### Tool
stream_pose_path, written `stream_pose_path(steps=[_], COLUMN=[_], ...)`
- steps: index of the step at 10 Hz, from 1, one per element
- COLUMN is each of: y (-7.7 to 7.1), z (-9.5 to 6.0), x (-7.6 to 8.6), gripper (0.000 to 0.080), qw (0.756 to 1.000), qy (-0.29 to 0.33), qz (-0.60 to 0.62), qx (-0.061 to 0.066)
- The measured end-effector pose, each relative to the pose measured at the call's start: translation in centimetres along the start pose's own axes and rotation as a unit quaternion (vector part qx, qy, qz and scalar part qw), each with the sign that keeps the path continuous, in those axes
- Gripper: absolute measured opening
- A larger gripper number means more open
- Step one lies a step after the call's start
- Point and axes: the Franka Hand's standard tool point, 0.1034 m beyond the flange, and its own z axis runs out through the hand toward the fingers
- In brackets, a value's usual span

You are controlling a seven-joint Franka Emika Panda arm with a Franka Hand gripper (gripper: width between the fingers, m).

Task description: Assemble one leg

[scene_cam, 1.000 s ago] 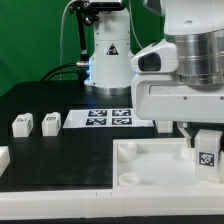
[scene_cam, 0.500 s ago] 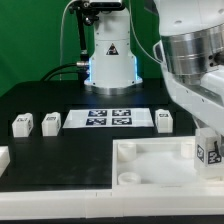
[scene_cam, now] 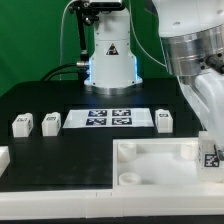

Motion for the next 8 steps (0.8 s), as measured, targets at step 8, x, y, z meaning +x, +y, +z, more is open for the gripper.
stream_pose_path(steps=[8], y=[0.54], z=[-0.12], x=[0.3], gripper=[0.0648], qw=[0.845], qy=[0.036], qz=[-0.532], qx=[-0.052])
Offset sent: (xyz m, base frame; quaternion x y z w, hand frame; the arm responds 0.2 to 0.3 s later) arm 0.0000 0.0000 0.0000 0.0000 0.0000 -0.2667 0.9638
